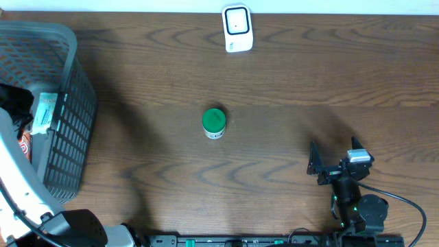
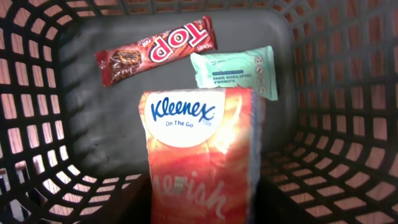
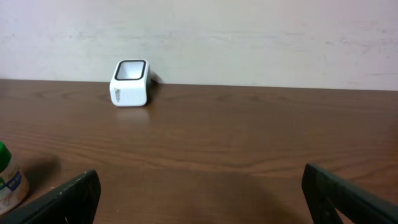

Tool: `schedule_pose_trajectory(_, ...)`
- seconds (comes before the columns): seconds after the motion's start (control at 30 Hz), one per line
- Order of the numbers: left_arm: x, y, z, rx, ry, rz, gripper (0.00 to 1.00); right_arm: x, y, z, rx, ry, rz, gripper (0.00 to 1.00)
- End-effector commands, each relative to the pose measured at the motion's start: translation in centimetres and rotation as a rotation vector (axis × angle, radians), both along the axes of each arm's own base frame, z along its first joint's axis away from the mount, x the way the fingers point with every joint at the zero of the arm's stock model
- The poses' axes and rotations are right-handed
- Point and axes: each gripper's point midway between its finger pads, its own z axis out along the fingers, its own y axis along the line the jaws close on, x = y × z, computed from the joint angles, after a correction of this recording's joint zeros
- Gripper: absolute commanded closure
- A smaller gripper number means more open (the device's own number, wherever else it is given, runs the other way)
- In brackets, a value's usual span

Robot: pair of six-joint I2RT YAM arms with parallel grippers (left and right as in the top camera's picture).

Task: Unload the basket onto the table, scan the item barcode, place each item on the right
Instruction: 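Move the left gripper back into the basket, then grasp the mint-green wipes pack in the basket with the left gripper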

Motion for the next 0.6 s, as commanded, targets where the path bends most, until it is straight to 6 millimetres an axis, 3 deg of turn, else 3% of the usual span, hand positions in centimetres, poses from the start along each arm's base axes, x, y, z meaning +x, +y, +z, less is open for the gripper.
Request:
schedule_pose_trajectory(0.0,0.1,-1.7,1.5,0.003,-0.052,-0.048,0.5,0.0,0.1,-0.2,0.014,0.009,0.004,0.01)
schedule_pose_trajectory(0.17,2.0,-5.8,3.9,-0.036,-0.185,-0.169,0.5,0.0,0.1,-0.2,0.014,0.009,0.004,0.01)
schedule_pose_trajectory(0.33,3.8,-9.9,7.6,0.029,-0.324,-0.307,0.54,0.0,0.1,-0.2,0.014,0.009,0.004,0.01)
schedule_pose_trajectory(0.43,4.5,-10.8,9.3,0.074,-0.387,-0.341,0.53,0.0,0.1,-0.2,0.014,0.009,0.004,0.01)
schedule_pose_trajectory(0.5,3.9,-9.2,9.4,0.145,-0.356,-0.265,0.43,0.0,0.1,-0.2,0.014,0.009,0.004,0.01)
schedule_pose_trajectory(0.57,3.2,-7.9,8.7,0.165,-0.312,-0.191,0.14,0.0,0.1,-0.2,0.014,0.009,0.004,0.01)
